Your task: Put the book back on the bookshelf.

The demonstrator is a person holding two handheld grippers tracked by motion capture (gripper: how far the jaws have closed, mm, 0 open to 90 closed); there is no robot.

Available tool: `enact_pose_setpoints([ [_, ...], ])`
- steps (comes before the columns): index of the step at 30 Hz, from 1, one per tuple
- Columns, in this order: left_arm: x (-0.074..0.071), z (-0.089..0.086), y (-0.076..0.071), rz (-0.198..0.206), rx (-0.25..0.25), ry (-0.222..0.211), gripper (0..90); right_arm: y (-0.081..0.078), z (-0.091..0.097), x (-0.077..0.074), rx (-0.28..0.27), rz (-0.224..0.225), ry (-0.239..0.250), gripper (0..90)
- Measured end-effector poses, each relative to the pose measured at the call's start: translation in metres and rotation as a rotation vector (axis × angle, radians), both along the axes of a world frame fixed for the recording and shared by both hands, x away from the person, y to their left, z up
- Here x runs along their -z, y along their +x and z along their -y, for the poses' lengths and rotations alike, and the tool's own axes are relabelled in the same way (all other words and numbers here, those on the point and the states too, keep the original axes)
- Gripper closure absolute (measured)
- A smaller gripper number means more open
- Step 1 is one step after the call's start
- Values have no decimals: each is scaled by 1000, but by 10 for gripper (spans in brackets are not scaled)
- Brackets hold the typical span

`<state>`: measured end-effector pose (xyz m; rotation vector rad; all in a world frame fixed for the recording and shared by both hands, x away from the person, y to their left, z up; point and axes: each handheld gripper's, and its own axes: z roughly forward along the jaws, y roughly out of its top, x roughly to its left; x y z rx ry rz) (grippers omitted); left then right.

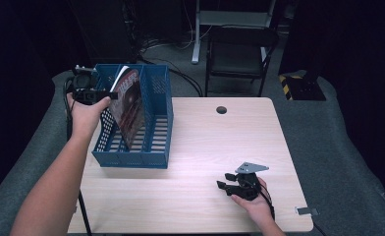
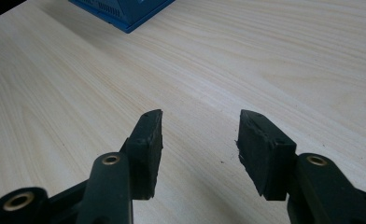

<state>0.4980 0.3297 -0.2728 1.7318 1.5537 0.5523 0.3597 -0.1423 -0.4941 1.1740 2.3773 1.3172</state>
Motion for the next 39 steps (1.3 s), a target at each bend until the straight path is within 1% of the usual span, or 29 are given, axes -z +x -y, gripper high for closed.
enact_pose_setpoints([
  [2, -3, -1, -2, -4, 12, 6, 533, 0, 0, 0, 2, -3, 1, 500],
  [6, -5, -1, -4, -8, 17, -4, 532, 1, 1, 1, -1, 2, -4, 500],
  [9, -8, -2, -5, -14, 29, 0, 532, 1, 0, 2, 2, 1, 2, 499],
  [11, -10, -1, -6, -5, 29, -1, 530, 1, 1, 1, -2, 0, 0, 499],
  [12, -12, -1, -6, -13, 40, 3, 528, 1, 1, 1, -3, 0, -1, 499],
  [13, -12, 0, -6, -7, 35, 1, 528, 1, 1, 1, -2, -1, -1, 499],
  [14, -13, 0, -7, -15, 45, 1, 526, 2, 1, 1, -2, -3, 1, 499],
  [15, -14, 0, -7, -12, 50, 2, 524, 2, 1, 1, -1, -2, 1, 499],
  [16, -15, 1, -7, -16, 54, -8, 522, 2, 1, 1, -3, -3, 0, 499],
  [17, -16, 2, -7, -17, 63, -7, 516, 2, 1, 1, -3, -2, -1, 499],
  [19, -18, 5, -8, -20, 73, 11, 515, 1, 1, 1, 1, -7, -1, 499],
  [21, -21, 8, -9, -15, 83, 8, 514, 1, 1, 1, 2, -7, -4, 499],
  [28, -32, 17, -12, -7, 120, 32, 505, 2, 1, 1, 4, -12, 5, 498],
  [29, -33, 18, -12, -2, 124, 37, 504, 3, 1, 2, 2, -5, 2, 497],
  [31, -35, 21, -13, -3, 135, 35, 503, 3, 1, 2, 5, -8, 5, 497],
  [34, -36, 26, -17, -2, 167, 41, 501, 4, 2, 3, 3, -11, 5, 497],
  [38, -36, 30, -21, -1, 195, 31, 500, 4, 3, 3, 0, -2, 3, 497],
  [39, -36, 32, -22, -5, 203, 31, 499, 3, 2, 2, 8, -5, 9, 497],
])
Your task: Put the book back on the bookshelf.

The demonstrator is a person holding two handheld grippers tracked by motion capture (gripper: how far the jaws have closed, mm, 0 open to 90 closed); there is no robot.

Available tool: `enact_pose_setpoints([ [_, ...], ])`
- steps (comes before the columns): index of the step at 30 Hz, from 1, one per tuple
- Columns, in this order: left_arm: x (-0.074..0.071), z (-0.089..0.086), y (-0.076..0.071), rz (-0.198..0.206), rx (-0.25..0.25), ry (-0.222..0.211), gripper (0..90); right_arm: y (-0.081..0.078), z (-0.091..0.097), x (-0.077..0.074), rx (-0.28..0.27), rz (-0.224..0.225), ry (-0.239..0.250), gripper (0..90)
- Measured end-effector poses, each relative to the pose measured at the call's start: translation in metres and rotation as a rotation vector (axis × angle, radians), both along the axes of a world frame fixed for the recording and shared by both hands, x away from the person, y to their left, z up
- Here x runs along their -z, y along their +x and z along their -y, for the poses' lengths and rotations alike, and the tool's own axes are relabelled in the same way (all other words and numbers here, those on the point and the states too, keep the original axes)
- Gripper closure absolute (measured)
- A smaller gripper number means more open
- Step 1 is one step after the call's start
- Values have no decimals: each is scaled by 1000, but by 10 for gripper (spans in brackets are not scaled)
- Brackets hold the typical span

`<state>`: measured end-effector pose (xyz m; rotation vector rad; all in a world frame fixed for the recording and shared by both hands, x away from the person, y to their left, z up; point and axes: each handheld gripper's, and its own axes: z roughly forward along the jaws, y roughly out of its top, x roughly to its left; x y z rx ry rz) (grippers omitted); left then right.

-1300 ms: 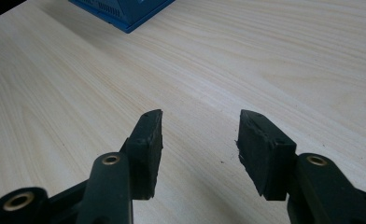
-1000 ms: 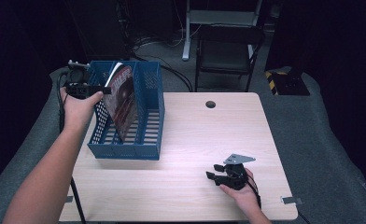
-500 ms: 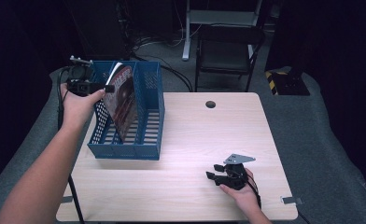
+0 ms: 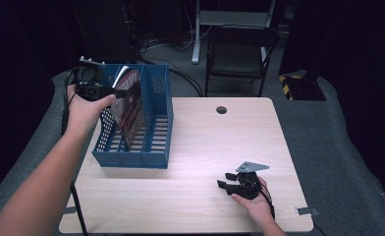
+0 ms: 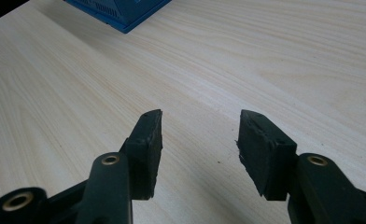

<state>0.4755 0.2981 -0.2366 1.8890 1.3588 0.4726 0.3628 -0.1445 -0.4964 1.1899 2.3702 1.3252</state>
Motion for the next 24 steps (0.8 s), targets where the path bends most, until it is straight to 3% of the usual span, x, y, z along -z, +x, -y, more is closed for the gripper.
enact_pose_setpoints([
  [10, 6, 16, -11, 2, 83, 15, 495, -1, 1, 0, 4, -5, 4, 495],
  [19, 9, 28, -21, 1, 135, -12, 491, 0, 2, 0, -1, 2, -3, 493],
  [24, 13, 36, -29, -5, 180, -3, 487, -1, 1, 0, 2, -7, 1, 493],
])
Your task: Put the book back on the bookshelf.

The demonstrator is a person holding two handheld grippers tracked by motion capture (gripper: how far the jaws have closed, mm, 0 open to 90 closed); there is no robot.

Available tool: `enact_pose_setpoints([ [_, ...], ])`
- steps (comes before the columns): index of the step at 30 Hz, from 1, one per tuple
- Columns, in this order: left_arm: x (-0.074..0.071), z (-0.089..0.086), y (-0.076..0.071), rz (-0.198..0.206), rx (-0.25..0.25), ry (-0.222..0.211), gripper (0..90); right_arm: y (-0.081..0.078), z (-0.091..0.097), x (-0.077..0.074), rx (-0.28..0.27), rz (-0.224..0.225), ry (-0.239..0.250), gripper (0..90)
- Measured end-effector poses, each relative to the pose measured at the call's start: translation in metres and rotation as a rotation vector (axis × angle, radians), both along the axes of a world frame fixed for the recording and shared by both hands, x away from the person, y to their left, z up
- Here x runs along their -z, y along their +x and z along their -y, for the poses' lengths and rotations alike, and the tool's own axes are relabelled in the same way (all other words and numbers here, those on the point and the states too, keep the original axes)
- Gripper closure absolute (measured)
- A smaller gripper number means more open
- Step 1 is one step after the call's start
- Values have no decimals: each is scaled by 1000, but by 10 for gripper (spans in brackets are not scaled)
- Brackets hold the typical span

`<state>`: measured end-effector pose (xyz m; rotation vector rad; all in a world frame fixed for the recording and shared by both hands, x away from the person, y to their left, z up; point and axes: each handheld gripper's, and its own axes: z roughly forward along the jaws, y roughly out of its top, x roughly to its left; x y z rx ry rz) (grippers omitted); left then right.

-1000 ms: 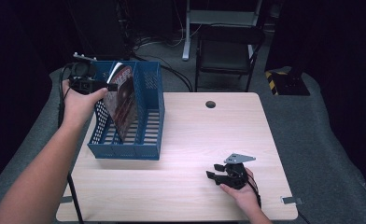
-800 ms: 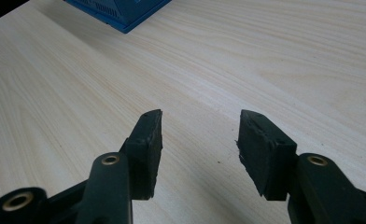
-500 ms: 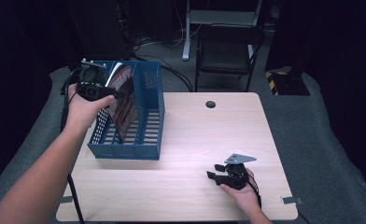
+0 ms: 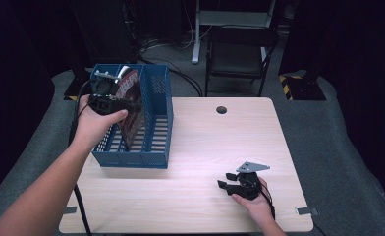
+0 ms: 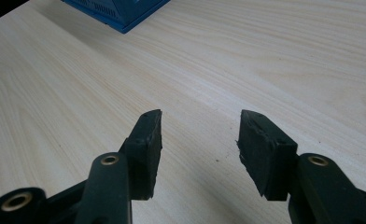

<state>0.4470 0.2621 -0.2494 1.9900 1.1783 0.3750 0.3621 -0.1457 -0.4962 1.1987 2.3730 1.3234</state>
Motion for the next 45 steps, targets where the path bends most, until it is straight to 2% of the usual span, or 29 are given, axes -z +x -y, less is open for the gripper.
enact_pose_setpoints([
  [5, 6, 6, -8, 1, 52, -12, 485, 0, 0, 0, 0, 9, -4, 493],
  [8, 10, 10, -13, -16, 96, 2, 485, -1, 0, -1, -2, 9, -4, 493],
  [16, 23, 24, -24, -26, 156, 16, 485, -2, 0, -2, 2, 20, -11, 493],
  [18, 28, 27, -28, -29, 176, 25, 485, -2, 0, -2, 5, 17, -7, 493],
  [21, 39, 33, -32, -38, 198, 10, 486, -3, 0, -2, 5, 18, -5, 493],
  [24, 52, 40, -37, -42, 216, 27, 486, -3, 0, -2, 5, 16, -6, 493],
  [27, 64, 46, -41, -29, 218, 26, 486, -3, 1, -3, 5, 15, -6, 493],
  [32, 81, 52, -45, -32, 233, 42, 485, -4, 1, -3, 8, 16, -1, 493],
  [34, 88, 52, -47, -42, 231, 21, 485, -4, 1, -4, 9, 14, -1, 493],
  [40, 105, 50, -54, -38, 229, 19, 485, -5, 1, -4, 10, 11, -1, 493],
  [42, 112, 48, -57, -55, 228, -8, 484, -5, 1, -4, 12, 12, -1, 493],
  [44, 119, 44, -58, -50, 224, -13, 483, -5, 1, -3, 11, 11, -2, 493],
  [45, 123, 43, -60, -61, 225, -21, 480, -5, 1, -3, 11, 12, -3, 493],
])
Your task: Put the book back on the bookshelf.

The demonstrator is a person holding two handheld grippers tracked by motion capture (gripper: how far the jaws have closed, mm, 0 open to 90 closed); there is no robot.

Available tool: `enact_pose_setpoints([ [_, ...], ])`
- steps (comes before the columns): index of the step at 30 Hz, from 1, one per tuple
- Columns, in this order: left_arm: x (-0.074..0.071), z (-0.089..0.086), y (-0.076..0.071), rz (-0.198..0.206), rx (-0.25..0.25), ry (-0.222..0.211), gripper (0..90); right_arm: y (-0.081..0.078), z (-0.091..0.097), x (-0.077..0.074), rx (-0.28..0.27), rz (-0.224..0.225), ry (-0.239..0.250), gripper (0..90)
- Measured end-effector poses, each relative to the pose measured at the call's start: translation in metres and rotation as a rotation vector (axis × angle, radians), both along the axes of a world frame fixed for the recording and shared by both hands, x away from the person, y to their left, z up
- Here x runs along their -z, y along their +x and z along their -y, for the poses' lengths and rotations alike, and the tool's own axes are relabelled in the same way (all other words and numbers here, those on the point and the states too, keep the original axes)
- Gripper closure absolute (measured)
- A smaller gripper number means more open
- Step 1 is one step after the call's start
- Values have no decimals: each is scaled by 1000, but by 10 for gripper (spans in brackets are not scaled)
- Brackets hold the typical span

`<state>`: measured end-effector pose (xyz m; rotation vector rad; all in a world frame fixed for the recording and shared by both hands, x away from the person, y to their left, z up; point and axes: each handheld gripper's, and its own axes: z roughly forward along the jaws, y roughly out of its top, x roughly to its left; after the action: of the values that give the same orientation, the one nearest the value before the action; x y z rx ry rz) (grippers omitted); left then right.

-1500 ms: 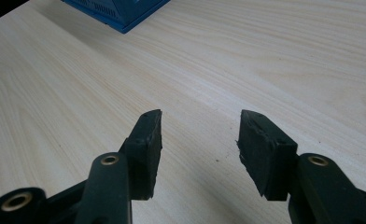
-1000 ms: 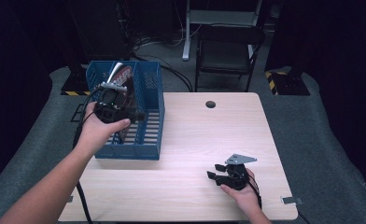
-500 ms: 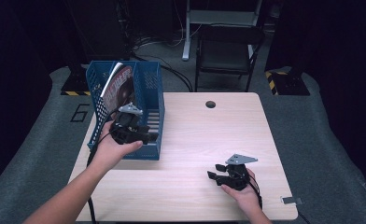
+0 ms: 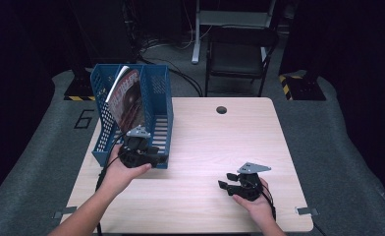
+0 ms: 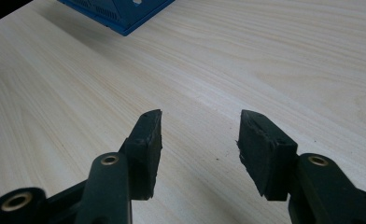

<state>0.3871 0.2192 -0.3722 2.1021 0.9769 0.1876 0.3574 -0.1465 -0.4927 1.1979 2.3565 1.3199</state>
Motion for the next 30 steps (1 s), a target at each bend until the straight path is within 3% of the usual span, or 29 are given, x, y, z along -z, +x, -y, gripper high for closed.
enact_pose_setpoints([
  [4, 15, -6, -6, 3, -20, -10, 473, 0, 0, 0, -3, 4, -4, 493],
  [17, 46, -8, -30, -22, 6, -47, 457, 0, 0, 1, 0, 4, -4, 493],
  [19, 50, -9, -32, 14, 12, -32, 450, 0, 0, 0, -3, 4, -8, 493],
  [23, 60, -9, -38, 9, 1, -60, 447, 0, 0, 0, -5, 14, -3, 493],
  [30, 76, -11, -43, 15, 9, -8, 447, -1, -1, 0, -7, 0, -10, 493],
])
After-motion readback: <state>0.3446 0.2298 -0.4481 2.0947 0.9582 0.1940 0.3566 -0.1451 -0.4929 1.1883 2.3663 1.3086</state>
